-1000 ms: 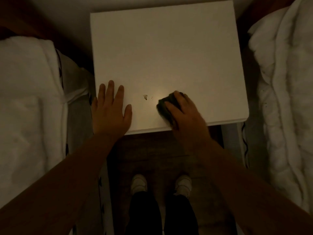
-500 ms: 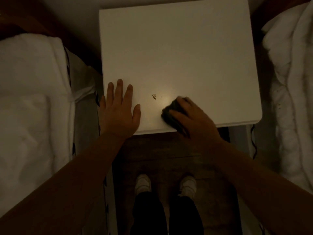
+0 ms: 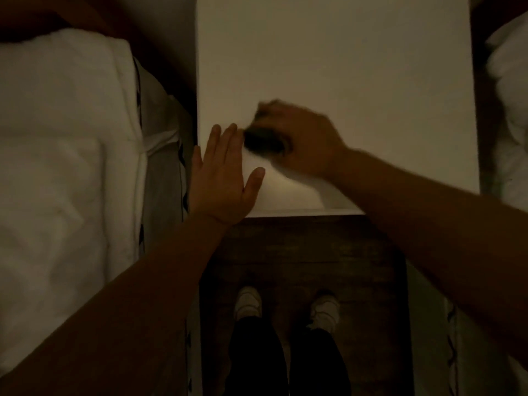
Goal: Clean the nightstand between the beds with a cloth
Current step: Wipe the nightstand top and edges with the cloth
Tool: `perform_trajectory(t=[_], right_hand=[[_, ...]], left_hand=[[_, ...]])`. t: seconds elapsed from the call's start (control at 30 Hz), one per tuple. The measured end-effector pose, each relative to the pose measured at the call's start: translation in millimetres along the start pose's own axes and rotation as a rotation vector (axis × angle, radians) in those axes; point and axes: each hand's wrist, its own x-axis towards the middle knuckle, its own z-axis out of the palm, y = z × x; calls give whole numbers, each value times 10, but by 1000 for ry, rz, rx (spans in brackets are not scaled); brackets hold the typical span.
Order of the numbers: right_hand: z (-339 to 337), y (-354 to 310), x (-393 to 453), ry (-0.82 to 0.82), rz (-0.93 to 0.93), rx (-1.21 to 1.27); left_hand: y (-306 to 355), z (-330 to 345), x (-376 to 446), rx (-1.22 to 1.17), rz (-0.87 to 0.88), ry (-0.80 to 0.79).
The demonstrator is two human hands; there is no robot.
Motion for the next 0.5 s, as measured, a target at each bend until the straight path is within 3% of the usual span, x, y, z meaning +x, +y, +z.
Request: perform_trajectory(t=[0.13,0.2,0.3,0.37,0.43,0.5], right_hand=[[-109,-181,-392,-330,-86,130],[-341,-6,-362,-216,28,167],[-795,584,-428,172,365,137],[-948,895,-543,179,498,73],[-816,990,-578,92,514,12],[-536,847,-461,108,477,-1]], left_hand=[[-17,-10,-42,-99,33,53],[-6,-24,-36,-73,36,36],[16,-54,-25,-22,19,-8],[26,-68,-12,0,11,-15],[31,-67,-11,3,15,-12],[25,-52,-13,-1,13,3]])
